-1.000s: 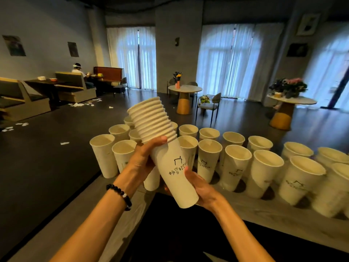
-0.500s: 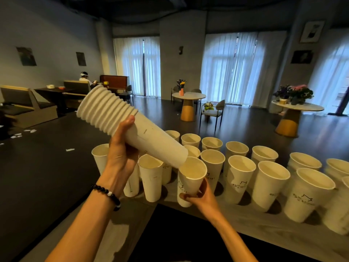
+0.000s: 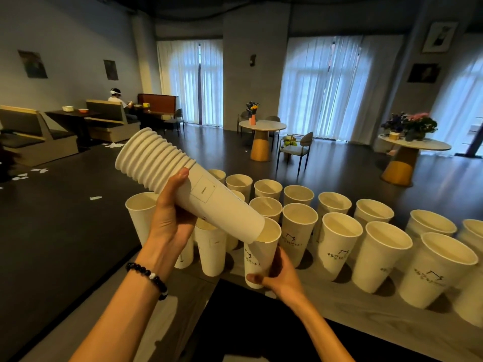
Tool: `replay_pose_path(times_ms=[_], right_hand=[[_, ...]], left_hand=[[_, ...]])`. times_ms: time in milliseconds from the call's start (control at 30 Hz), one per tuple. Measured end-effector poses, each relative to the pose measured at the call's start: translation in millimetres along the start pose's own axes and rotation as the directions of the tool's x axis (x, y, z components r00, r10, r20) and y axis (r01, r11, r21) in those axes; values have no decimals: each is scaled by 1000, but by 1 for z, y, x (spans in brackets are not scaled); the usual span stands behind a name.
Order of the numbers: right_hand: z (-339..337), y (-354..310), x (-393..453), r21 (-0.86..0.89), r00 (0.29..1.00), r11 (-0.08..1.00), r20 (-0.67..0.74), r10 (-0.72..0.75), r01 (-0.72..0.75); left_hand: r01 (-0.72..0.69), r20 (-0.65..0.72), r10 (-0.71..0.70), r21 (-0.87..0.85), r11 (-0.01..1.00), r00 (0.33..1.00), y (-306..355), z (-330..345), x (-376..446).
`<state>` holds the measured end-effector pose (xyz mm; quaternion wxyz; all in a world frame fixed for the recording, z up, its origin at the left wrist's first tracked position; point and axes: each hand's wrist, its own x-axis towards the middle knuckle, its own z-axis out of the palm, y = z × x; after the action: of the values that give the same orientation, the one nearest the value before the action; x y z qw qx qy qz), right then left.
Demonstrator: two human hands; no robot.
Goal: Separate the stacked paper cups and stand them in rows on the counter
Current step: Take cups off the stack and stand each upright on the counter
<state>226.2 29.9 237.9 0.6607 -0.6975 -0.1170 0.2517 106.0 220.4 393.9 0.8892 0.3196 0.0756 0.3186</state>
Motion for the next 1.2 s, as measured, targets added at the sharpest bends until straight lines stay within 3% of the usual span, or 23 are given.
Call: replay_pose_path(times_ms=[100, 200, 267, 300, 400, 467, 567, 633, 733, 900, 1067, 1200], right_hand=[[-18, 1, -6, -26, 999, 1000, -36, -15, 15], [-35, -10, -20, -97, 951, 990, -284, -126, 102], [-45, -27, -35, -53, 927, 988, -343, -154, 145], [-51, -37, -43, 44, 940, 989, -318, -120, 141], [-70, -63, -69, 442, 999, 896, -31, -30, 40], [-79, -73, -85, 478, 986, 878, 144, -86, 7], [-82, -76, -99, 355, 959, 932, 232, -160, 70], [-85, -69, -96, 199, 968, 973, 196, -154, 115], [-88, -56, -82, 106, 975, 978, 117, -189, 177], [-83, -47, -71, -59, 973, 971, 0, -231, 230], [-72, -20, -54, 0, 987, 991, -95, -133, 133], [-64, -8, -45, 33, 989, 994, -110, -99, 103]], left_hand=[[46, 41, -46, 11, 999, 998, -9, 5, 0], [156, 152, -160, 37, 987, 975, -28, 20, -6], [226, 210, -238, 79, 971, 948, -47, 34, -14], [247, 229, -267, 113, 963, 936, -57, 41, -19], [281, 277, -344, 243, 928, 897, -88, 61, -33], [281, 284, -374, 319, 905, 883, -106, 69, -41], [269, 293, -390, 378, 886, 873, -119, 75, -45], [187, 319, -336, 418, 889, 886, -121, 77, -44], [31, 362, -242, 502, 864, 900, -119, 76, -44], [-53, 342, -153, 525, 850, 927, -100, 73, -46], [-27, 308, -80, 327, 945, 948, -65, 78, -30], [76, 169, -96, 120, 990, 981, -49, 69, -15]])
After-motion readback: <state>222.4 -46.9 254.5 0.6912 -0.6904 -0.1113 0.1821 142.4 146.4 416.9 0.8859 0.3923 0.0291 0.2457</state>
